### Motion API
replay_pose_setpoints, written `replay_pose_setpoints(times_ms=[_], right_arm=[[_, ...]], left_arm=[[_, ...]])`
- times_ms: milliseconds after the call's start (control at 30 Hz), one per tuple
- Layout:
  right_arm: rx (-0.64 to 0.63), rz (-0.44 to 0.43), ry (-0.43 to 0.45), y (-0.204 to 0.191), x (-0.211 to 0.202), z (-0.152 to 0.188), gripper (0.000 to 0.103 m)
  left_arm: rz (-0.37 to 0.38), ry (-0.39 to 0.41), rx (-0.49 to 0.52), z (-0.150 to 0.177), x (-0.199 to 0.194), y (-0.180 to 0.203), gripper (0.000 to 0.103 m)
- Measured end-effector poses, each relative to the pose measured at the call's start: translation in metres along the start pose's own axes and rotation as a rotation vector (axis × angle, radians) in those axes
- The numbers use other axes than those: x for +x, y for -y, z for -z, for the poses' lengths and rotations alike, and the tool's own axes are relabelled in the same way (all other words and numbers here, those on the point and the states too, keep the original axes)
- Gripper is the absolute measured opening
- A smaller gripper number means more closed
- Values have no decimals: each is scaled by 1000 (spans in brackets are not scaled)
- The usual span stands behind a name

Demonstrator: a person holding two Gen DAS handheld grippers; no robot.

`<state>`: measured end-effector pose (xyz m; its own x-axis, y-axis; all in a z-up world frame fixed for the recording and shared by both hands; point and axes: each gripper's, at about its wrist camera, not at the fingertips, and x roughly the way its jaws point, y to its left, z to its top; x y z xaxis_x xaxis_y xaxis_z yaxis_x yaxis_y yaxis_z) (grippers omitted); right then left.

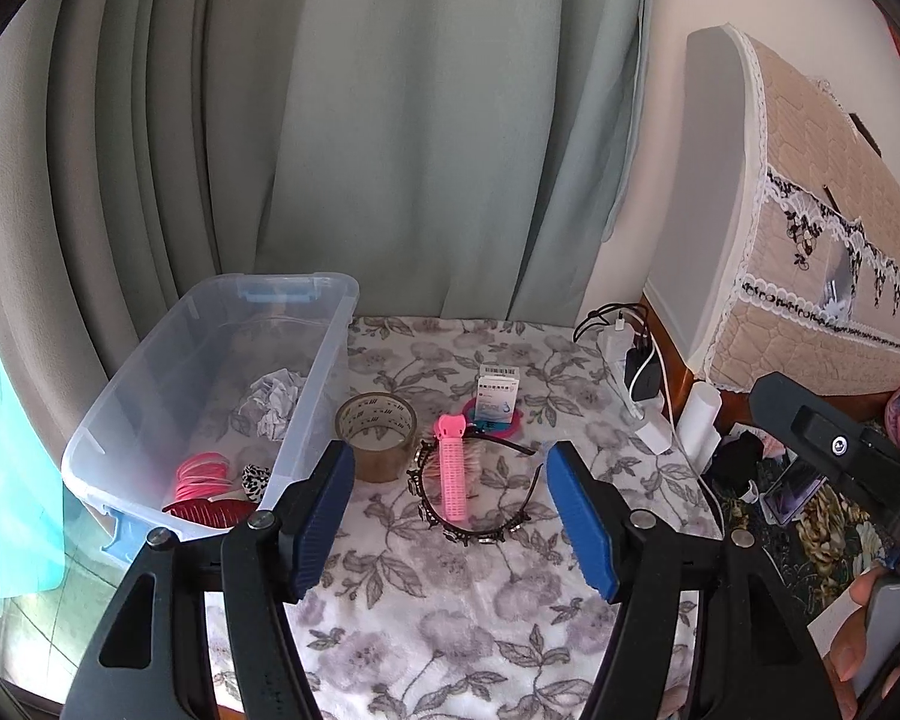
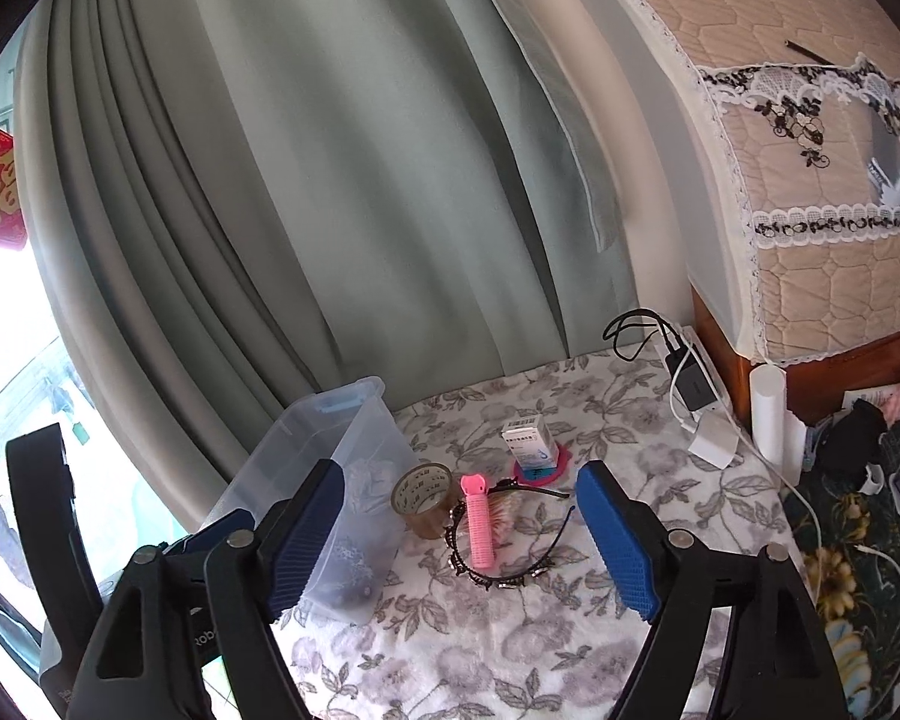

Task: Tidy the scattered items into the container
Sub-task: 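Move both tools back over the table toward the pink hair roller, then grasp the pink hair roller with the right tool and lift it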

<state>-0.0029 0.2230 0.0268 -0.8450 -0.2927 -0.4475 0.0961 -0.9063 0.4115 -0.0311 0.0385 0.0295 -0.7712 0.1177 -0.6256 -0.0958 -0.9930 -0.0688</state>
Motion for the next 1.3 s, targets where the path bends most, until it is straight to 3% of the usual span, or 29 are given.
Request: replay_pose_setpoints(times_ms=[267, 933, 1167, 1300], right_arm=[[65, 33, -55, 35, 19, 8, 93], [76, 48, -284, 69, 113, 42, 93], [28, 30, -364, 61, 158, 47, 86], [-20, -11, -417, 50, 189, 49, 76]], left_arm=[[-14, -93, 29, 20, 41, 17, 68], [-38, -294, -40, 68, 157, -1, 68], [-70, -309, -36, 73, 173, -11, 68], [-65, -304, -33, 75, 177, -16, 68]])
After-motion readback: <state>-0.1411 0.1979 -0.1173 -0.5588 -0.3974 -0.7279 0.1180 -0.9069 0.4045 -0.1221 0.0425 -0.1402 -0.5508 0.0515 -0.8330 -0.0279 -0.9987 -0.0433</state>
